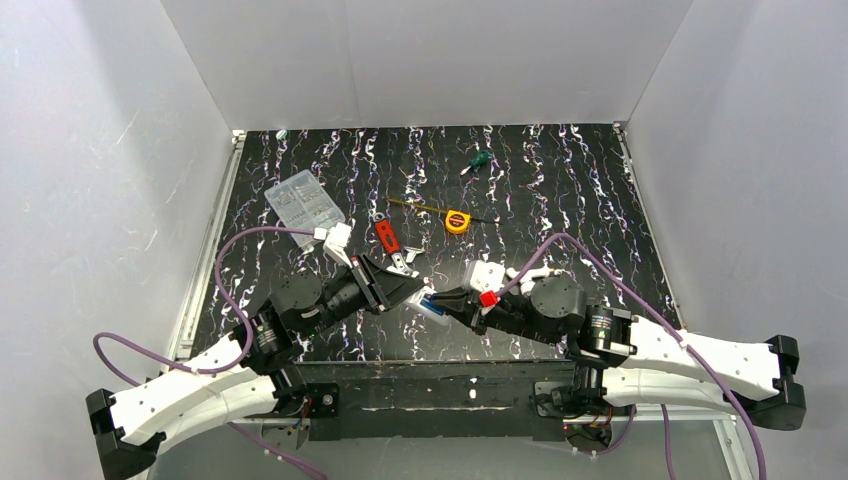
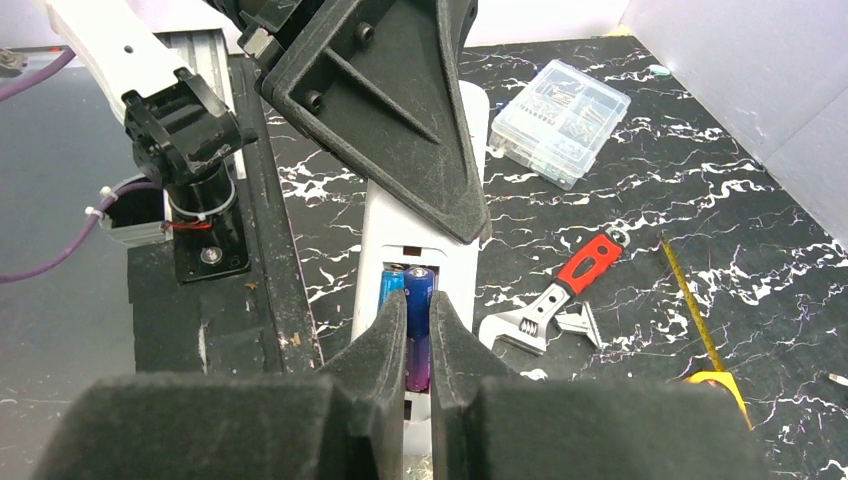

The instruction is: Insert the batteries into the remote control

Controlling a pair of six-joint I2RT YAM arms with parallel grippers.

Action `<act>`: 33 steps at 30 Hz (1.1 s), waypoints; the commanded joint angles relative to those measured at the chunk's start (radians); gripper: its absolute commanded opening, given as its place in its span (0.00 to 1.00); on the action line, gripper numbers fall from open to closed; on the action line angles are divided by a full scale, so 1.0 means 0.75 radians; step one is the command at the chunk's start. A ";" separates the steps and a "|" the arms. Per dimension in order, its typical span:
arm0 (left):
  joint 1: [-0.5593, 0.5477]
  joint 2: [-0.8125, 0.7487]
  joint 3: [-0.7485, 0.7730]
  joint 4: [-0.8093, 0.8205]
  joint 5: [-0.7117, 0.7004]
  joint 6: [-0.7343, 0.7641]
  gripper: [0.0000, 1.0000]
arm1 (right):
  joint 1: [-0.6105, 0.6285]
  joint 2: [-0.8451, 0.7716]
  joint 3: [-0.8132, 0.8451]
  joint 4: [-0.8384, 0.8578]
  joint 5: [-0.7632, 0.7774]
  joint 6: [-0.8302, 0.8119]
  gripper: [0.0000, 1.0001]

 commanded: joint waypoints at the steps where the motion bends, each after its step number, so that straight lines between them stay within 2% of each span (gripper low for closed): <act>1: -0.003 -0.031 0.084 0.193 0.005 -0.027 0.00 | 0.004 0.027 -0.014 -0.103 0.073 -0.006 0.01; 8: -0.004 -0.031 0.087 0.190 0.005 -0.030 0.00 | 0.004 0.100 0.027 -0.113 0.127 -0.012 0.03; 14: -0.004 -0.031 0.084 0.192 0.005 -0.032 0.00 | 0.004 0.124 0.039 -0.127 0.134 -0.020 0.21; 20: -0.003 -0.028 0.081 0.196 0.002 -0.035 0.00 | 0.004 0.123 0.039 -0.134 0.139 -0.026 0.29; 33: -0.003 -0.012 0.071 0.194 -0.003 -0.046 0.00 | 0.004 0.109 0.047 -0.132 0.149 -0.051 0.34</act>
